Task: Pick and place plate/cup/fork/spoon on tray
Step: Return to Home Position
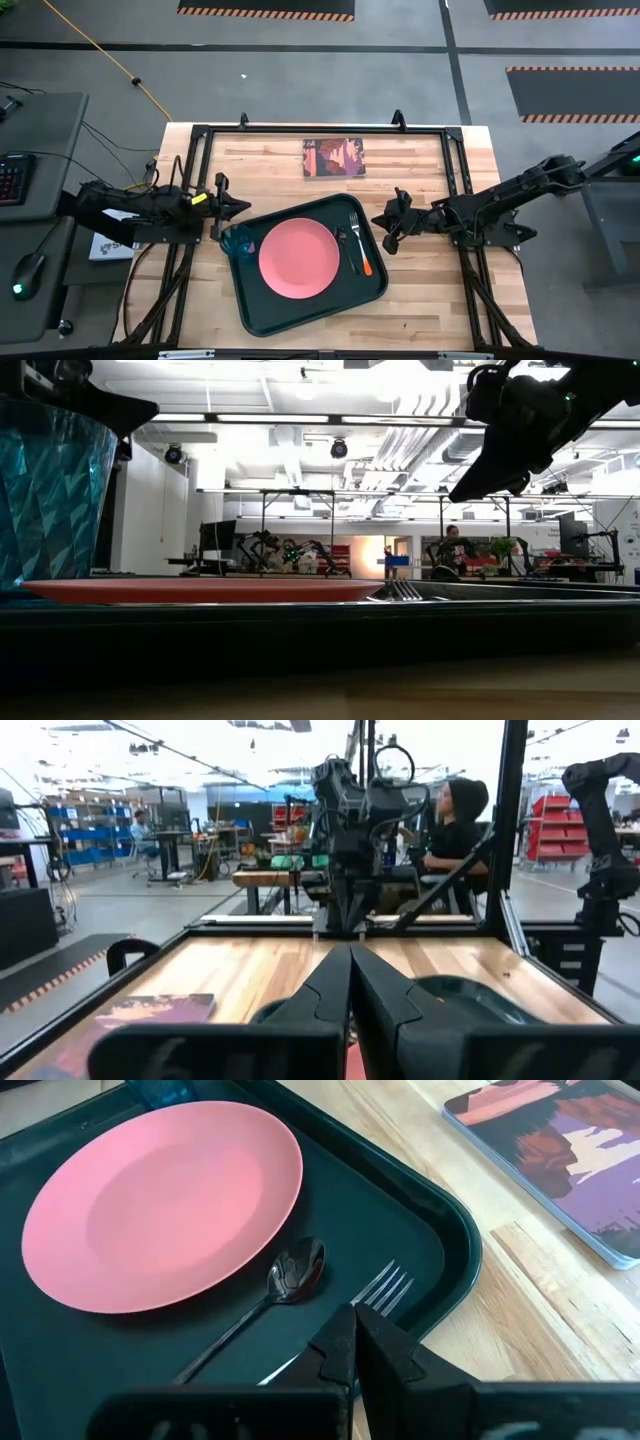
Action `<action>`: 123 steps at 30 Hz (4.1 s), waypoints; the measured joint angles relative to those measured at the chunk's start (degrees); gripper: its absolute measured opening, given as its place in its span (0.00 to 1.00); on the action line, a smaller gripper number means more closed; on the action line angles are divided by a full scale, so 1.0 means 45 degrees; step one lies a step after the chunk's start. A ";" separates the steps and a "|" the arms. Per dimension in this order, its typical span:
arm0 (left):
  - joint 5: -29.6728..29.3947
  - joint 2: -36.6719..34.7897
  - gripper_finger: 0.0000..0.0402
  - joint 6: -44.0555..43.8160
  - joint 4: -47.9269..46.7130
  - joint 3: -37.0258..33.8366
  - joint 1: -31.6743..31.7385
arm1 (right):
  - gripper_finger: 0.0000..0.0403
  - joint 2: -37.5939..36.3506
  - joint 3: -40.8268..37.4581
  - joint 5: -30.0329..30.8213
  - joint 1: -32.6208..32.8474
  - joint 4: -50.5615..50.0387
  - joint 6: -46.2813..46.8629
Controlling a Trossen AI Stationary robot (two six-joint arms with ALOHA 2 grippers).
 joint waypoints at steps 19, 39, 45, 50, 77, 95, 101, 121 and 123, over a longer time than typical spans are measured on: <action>0.0869 -0.0003 0.00 -0.0562 -0.0439 0.0005 -0.0425 | 0.00 0.0005 0.0004 -0.0016 0.0005 0.0026 0.0049; -0.0535 -0.0348 0.00 0.0416 -0.0765 0.0010 -0.0809 | 0.00 -0.4477 -0.0956 -0.2029 -0.1711 0.0144 -0.2491; 0.0017 -0.0348 0.00 0.0405 -0.0633 0.0010 -0.0729 | 0.00 -0.6804 -0.2832 -0.4854 -0.3597 0.2460 -0.3925; 0.0010 -0.0348 0.00 0.0338 -0.0679 0.0010 -0.0729 | 0.00 -0.8778 -0.3713 -0.5634 -0.5077 0.2483 -0.4015; -0.0523 -0.0324 0.00 0.0336 -0.0966 0.0010 -0.0733 | 0.00 -1.1788 -0.6714 -0.3599 -0.2696 0.2381 -0.2181; -0.0527 -0.0858 0.00 0.0324 -0.1893 0.0006 -0.0768 | 0.00 -1.3939 -0.6723 -0.3674 -0.2671 0.1964 -0.1670; -0.0441 -0.0858 0.00 0.0319 -0.2032 0.0005 -0.0767 | 0.00 -1.4278 -0.6723 -0.3633 -0.2531 0.2941 -0.1671; -0.0425 -0.0742 0.00 0.0322 -0.2005 0.0005 -0.0767 | 0.00 -1.4037 -0.6728 -0.3628 -0.2306 0.2572 -0.1674; -0.0425 -0.0742 0.00 0.0321 -0.2005 0.0005 -0.0767 | 0.00 -1.4037 -0.6728 -0.3628 -0.2307 0.2569 -0.1673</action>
